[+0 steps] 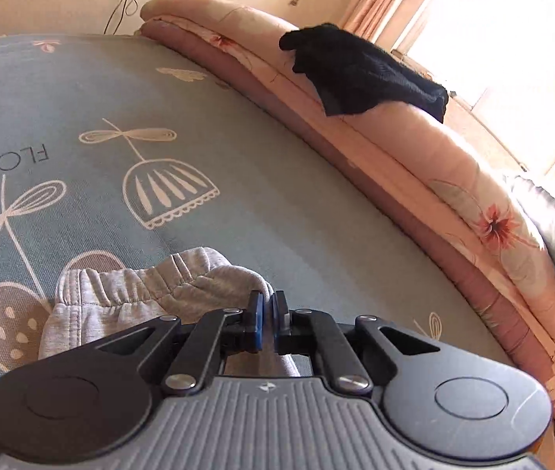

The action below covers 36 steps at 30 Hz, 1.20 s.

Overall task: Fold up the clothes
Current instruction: 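Lay the cuff flat onto the folded leg and open the right gripper, then move the open right gripper along the folded grey leg toward the waistband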

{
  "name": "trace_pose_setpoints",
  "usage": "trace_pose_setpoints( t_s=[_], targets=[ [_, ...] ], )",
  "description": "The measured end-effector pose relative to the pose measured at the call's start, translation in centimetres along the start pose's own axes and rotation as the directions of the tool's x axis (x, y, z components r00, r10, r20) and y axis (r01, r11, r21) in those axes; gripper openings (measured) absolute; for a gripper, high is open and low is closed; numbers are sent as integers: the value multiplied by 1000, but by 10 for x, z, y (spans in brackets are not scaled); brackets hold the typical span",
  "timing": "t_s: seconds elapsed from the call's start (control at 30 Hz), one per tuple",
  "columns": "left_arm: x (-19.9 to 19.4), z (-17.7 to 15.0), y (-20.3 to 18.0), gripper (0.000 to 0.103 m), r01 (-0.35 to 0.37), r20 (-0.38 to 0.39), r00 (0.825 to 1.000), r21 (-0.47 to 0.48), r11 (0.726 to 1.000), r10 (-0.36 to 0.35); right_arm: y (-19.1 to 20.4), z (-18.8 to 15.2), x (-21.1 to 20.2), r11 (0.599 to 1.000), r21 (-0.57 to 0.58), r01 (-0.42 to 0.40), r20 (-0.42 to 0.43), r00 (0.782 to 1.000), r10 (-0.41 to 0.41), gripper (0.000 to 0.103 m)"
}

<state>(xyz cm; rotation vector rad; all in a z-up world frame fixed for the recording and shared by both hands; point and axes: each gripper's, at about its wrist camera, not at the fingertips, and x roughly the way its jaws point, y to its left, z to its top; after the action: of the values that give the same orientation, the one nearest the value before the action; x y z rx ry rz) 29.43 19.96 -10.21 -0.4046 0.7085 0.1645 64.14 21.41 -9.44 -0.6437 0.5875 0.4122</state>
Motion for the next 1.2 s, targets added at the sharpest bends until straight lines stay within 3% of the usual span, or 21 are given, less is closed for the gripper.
trace_pose_setpoints(
  t_s=[0.03, 0.1, 0.17, 0.23, 0.33, 0.43, 0.57, 0.6, 0.63, 0.7, 0.9, 0.93, 1.03, 1.17, 1.2],
  targets=[
    [0, 0, 0, 102, -1, 0, 1000, 2, 1000, 1, 1, -1, 7, 1000, 7, -4, -41, 999, 4, 17],
    [0, 0, -1, 102, -4, -1, 1000, 5, 1000, 4, 10, -4, 6, 1000, -4, 6, -35, 999, -6, 26],
    [0, 0, -1, 102, -4, 0, 1000, 6, 1000, 4, 16, -4, -7, 1000, -1, -30, 18, 999, 30, 36],
    [-1, 0, -1, 102, -2, 0, 1000, 4, 1000, 2, 23, 1, -24, 992, 25, -125, 38, 992, 124, 41],
    [0, 0, -1, 102, -2, 0, 1000, 5, 1000, 2, 36, 4, -38, 951, 29, -308, -7, 951, 308, 50],
    [0, 0, -1, 102, -2, -1, 1000, 7, 1000, 2, 57, 1, -28, 971, -39, -236, -74, 970, 232, 50],
    [-1, 0, 2, 102, 11, 0, 1000, -10, 1000, -11, 48, -2, -10, 955, 93, -283, -117, 949, 293, 46],
    [-2, 0, 3, 102, 14, 0, 1000, -15, 1000, -14, 45, -1, -9, 941, 128, -312, -117, 938, 327, 31],
    [-2, 1, 3, 102, 17, 0, 1000, -19, 1000, -17, 46, 1, -14, 944, 120, -308, -105, 941, 320, 18],
    [-2, 1, 4, 102, 21, 0, 1000, -25, 999, -21, 50, 4, -26, 939, 102, -328, -80, 938, 336, 8],
    [-2, 0, 2, 102, 16, -1, 1000, -21, 1000, -16, 81, 8, -39, 918, 47, -393, -110, 912, 395, 9],
    [-2, 0, 2, 102, 15, -1, 1000, -20, 1000, -15, 85, 6, -37, 912, 48, -407, -120, 904, 409, 16],
    [-2, 0, 1, 102, 15, -2, 1000, -19, 1000, -15, 90, 6, -43, 911, 50, -408, -110, 905, 411, 37],
    [-3, 0, 0, 102, 14, -1, 1000, -14, 1000, -14, 69, 11, -77, 913, 18, -409, -55, 911, 409, 38],
    [-3, 0, 0, 102, 18, 0, 1000, -12, 1000, -18, 58, 6, -86, 926, 0, -378, -46, 925, 377, 40]
  ],
)
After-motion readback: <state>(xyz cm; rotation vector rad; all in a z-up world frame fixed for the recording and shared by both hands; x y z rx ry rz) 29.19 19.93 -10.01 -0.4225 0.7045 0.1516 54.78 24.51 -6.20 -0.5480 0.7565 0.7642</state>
